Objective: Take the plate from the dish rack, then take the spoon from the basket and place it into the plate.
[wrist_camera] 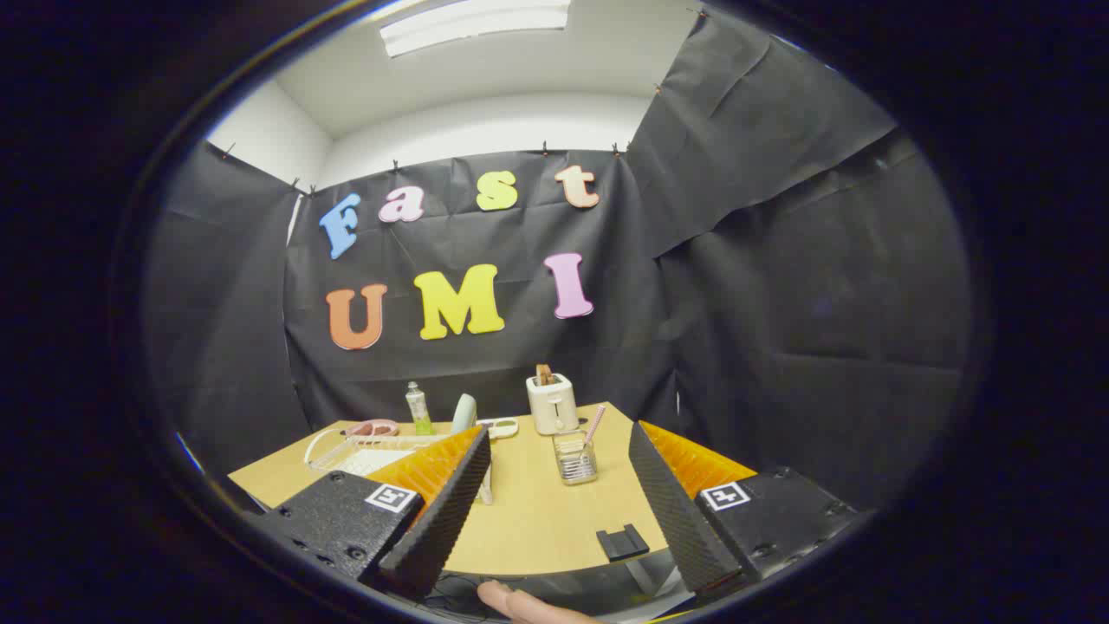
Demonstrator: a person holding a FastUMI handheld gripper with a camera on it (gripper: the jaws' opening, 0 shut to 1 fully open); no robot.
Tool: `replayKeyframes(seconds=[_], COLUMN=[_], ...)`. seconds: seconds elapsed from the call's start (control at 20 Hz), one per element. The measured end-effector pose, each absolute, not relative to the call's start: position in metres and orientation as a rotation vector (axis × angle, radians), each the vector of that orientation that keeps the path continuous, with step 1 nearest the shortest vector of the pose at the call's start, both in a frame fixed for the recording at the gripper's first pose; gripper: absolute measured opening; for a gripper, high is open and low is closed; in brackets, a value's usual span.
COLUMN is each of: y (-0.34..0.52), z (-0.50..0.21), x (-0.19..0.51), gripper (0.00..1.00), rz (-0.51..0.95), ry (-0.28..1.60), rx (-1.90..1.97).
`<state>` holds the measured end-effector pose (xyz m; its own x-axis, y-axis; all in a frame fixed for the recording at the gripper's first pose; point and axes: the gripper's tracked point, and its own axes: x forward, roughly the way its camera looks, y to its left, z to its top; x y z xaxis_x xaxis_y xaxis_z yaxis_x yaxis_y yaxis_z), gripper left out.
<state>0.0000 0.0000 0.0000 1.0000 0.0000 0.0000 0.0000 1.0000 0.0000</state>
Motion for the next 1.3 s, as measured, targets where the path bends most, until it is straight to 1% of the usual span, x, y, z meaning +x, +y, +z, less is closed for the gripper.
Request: replayKeyframes(seconds=[0.7,0.85,1.1,1.3], y=[0.032,0.053,0.087,0.117], z=[-0.009,-0.012,-0.009,0.002], x=[0.028,0.039,0.087,0.149], gripper=[1.00,1.00,1.00,1.00], rz=[0.010,0.041,0.053,0.047], ry=[0.020,0.033,0.067,0.115], rx=[-0.063,-0.073,-0.124,-0.184])
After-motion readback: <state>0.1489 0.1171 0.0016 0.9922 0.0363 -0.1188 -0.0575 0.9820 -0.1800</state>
